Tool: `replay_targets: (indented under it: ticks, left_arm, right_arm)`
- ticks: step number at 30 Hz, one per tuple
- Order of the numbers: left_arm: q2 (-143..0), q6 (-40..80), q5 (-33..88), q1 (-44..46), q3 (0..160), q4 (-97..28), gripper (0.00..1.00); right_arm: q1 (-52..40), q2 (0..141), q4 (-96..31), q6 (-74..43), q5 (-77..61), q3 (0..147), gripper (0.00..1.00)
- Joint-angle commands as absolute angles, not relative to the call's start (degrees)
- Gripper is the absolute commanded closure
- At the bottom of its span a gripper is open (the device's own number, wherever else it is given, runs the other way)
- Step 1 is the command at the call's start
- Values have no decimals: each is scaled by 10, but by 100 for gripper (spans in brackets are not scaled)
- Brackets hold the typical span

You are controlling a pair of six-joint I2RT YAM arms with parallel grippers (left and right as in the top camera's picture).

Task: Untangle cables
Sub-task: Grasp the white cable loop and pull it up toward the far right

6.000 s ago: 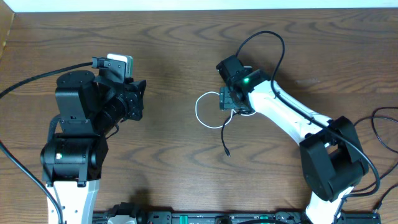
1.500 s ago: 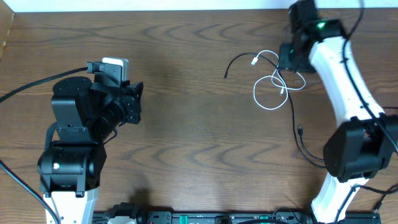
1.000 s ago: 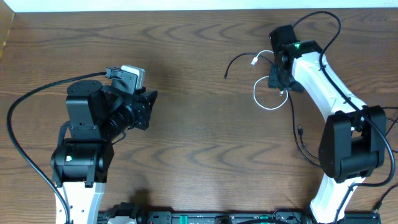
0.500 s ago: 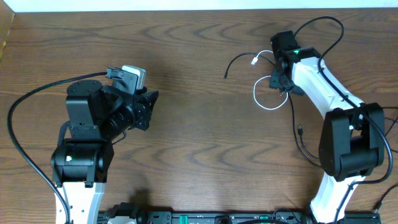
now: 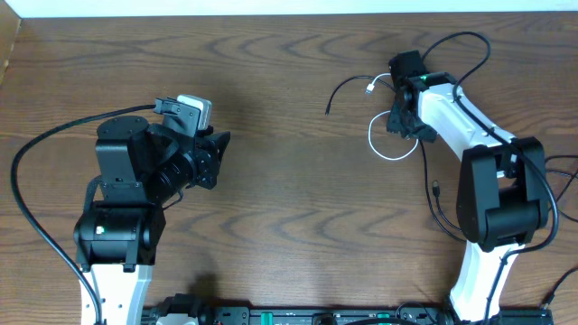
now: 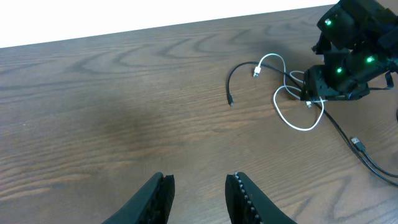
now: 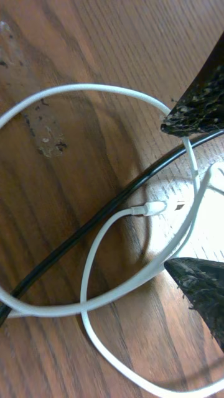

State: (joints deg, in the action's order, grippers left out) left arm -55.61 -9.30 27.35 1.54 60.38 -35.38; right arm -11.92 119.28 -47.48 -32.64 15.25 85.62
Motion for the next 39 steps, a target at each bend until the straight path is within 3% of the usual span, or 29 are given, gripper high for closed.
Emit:
replay_targets:
  ticks: [1, 4, 8, 9, 11, 16, 25, 29, 35, 39]
  left_arm:
    - [-553, -103, 285, 14, 602, -351, 67]
    - [-553, -103, 285, 14, 602, -351, 67]
    - [-553, -103, 285, 14, 602, -352, 67]
    - [-553, -103, 285, 14, 602, -353, 67]
    - [-553, -103, 285, 14, 602, -353, 67]
    - [-553, -103, 285, 14, 602, -353, 67]
    - [-553, -103, 285, 14, 602, -352, 67]
    - [-553, -103, 285, 14, 602, -354, 67]
    - [-553, -103, 285, 14, 602, -355, 67]
    - [-553, -103, 285, 14, 602, -355, 67]
  right_arm:
    - [-116, 1211, -476, -339, 157, 853, 42]
    - [-116, 1211, -474, -338, 157, 853, 45]
    - [-116, 1211, -474, -333, 146, 852, 65]
    - [-116, 1211, -477, -334, 146, 852, 66]
    - [-116, 1211, -486, -339, 147, 852, 57]
    - [-116, 1211, -492, -341, 147, 852, 46]
    - [-112, 1211, -483, -262, 151, 852, 42]
    - [-104, 1211, -464, -277, 150, 852, 57]
    - [-94, 1212, -443, -286, 144, 852, 99]
    - [-94, 1208, -442, -286, 134, 856, 99]
